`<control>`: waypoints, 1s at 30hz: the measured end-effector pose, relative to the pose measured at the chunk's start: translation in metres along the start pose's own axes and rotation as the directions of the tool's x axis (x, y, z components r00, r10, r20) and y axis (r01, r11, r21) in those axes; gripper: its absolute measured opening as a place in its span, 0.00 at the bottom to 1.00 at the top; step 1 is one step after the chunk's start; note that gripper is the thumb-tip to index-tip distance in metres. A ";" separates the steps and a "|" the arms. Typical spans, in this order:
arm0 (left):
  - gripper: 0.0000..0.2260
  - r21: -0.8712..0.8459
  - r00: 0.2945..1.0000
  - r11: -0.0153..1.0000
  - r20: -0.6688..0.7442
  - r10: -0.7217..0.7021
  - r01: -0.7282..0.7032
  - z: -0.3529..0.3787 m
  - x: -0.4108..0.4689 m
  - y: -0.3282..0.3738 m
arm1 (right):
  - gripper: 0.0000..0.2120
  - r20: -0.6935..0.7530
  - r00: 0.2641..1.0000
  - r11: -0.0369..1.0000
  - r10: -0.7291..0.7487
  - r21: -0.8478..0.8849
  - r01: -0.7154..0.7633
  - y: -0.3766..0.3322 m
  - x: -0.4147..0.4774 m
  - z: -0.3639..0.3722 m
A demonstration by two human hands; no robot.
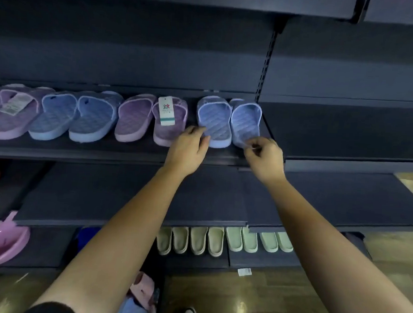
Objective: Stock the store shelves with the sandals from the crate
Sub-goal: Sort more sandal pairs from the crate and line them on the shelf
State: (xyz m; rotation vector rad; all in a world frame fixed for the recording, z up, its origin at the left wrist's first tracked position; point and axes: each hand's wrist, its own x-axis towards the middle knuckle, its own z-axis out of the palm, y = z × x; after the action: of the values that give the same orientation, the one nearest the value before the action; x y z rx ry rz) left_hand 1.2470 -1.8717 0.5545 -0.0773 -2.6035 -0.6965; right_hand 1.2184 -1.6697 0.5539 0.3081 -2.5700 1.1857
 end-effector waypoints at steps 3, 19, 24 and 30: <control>0.17 0.008 0.999 1.000 -0.044 0.006 -0.006 -0.013 -0.053 0.001 | 0.09 0.087 0.996 0.999 -0.014 0.046 0.010 -0.007 -0.041 0.009; 0.14 0.222 0.802 0.862 0.318 -0.506 0.457 -0.043 -0.310 -0.148 | 0.18 0.604 0.771 0.979 0.201 -0.158 -0.131 -0.020 -0.230 0.141; 0.14 0.229 0.705 0.796 0.372 -0.604 0.561 -0.060 -0.353 -0.236 | 0.15 0.617 0.737 0.961 0.276 -0.181 -0.208 -0.040 -0.263 0.215; 0.14 0.233 0.636 0.767 0.446 -0.630 0.597 -0.065 -0.391 -0.350 | 0.13 0.658 0.648 0.924 0.383 -0.259 -0.282 -0.060 -0.311 0.324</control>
State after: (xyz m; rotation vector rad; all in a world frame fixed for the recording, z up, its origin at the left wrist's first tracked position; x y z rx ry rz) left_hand 1.5677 -2.1852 0.2752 0.8104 -3.1734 -0.9105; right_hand 1.4712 -1.9342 0.2874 0.3015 -3.4962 1.1510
